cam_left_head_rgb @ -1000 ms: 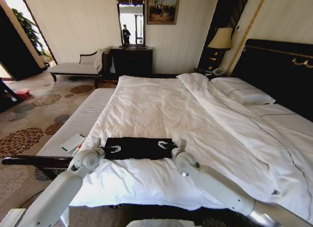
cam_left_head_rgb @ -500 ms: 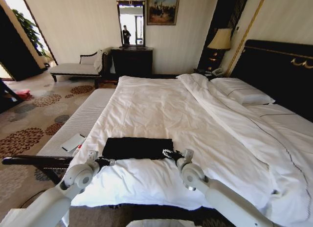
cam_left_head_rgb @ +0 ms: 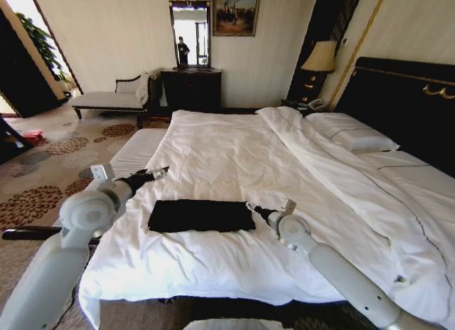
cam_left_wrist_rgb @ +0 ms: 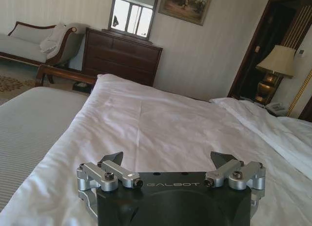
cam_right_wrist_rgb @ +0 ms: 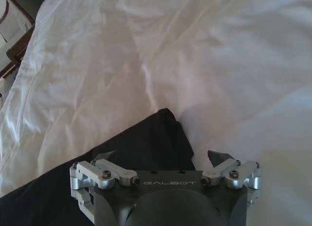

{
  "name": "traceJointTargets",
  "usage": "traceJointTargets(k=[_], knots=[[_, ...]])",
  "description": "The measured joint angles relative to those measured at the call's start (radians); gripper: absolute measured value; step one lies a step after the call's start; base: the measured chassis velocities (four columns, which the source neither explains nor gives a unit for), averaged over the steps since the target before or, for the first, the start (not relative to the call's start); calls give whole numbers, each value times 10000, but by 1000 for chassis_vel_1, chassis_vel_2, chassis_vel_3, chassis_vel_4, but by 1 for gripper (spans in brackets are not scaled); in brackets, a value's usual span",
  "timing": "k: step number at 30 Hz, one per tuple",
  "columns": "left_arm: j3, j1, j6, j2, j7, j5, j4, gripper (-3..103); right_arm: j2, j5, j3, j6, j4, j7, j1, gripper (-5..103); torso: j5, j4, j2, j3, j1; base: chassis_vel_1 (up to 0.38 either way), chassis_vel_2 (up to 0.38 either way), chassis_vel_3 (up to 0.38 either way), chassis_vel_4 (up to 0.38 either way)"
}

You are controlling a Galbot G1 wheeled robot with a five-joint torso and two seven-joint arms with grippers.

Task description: Fold the clothes on the bed.

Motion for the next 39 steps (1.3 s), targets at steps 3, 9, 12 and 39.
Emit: traceJointTargets(k=[3, 9, 12, 39], knots=[[-145, 83, 0, 101, 6, -30, -29, 100, 158, 203, 186, 48, -347, -62, -36, 100, 1, -1, 1, -1, -1, 0, 0, 0, 0], [-292, 304, 0, 121, 18, -23, -93, 100, 169, 115, 427, 203, -282, -180, -293, 100, -1, 0, 1, -1, -1, 0, 0, 0, 0], [-299, 340, 0, 116, 20, -2, -93, 100, 175, 122, 498, 203, -241, -178, -403, 100, 0, -2, 1, -1, -2, 0, 0, 0, 0], [-361, 624, 0, 181, 29, 236, 110, 100, 672, 6, 129, 438, -533, -395, -445, 65, 0, -1, 1, -2, -3, 0, 0, 0, 0]])
